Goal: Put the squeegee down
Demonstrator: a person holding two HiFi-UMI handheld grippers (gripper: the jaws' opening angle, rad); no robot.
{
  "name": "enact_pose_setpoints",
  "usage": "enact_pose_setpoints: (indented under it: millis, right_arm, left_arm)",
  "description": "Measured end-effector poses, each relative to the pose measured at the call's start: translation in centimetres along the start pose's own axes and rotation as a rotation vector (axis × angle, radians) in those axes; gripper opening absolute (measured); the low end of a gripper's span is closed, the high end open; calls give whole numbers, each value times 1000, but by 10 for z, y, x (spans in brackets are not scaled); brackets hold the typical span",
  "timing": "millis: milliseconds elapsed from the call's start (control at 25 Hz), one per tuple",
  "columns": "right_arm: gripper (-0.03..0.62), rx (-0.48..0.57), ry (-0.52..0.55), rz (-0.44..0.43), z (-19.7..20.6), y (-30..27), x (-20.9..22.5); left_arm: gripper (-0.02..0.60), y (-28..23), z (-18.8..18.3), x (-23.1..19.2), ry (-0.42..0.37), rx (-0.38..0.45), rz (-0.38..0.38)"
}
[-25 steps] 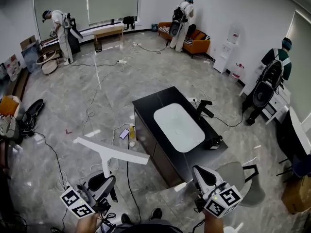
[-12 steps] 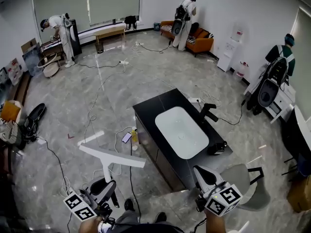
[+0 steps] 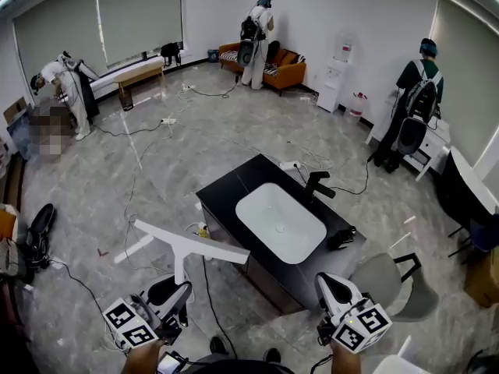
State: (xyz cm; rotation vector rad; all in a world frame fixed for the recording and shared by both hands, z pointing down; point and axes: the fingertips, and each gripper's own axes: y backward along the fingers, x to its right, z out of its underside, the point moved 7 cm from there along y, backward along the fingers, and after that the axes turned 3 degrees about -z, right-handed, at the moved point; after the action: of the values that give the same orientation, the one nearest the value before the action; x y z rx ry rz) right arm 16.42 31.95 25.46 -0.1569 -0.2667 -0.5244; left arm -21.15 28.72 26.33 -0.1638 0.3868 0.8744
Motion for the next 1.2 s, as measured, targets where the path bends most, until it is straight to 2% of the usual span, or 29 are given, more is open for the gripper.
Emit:
enact_pose_setpoints:
  millis: [200,400,560,720,920,1200]
  right_arm:
    - [6,3,8,48,1,-12,-15]
    - [6,14,33,66,-4,-34,-35]
    - [6,22,48,46,-4,-55,-55]
    - [8,-29,51,4,3,-79,-63]
    - [8,-33,40,-38,0,-118,-35]
    - [8,-48,53,-198,-29,-196,3]
  left_arm:
    - [97,0,-5,-20,11,-17,59]
    - [97,21,-17,-46,24,0,62]
    - [97,41,-21,-62,19,12,53]
    - [97,53,-22,-80,36,21,7]
    - [97,53,-22,-102,41,38,-80]
    - [97,21,-36,-113,32,89,-206]
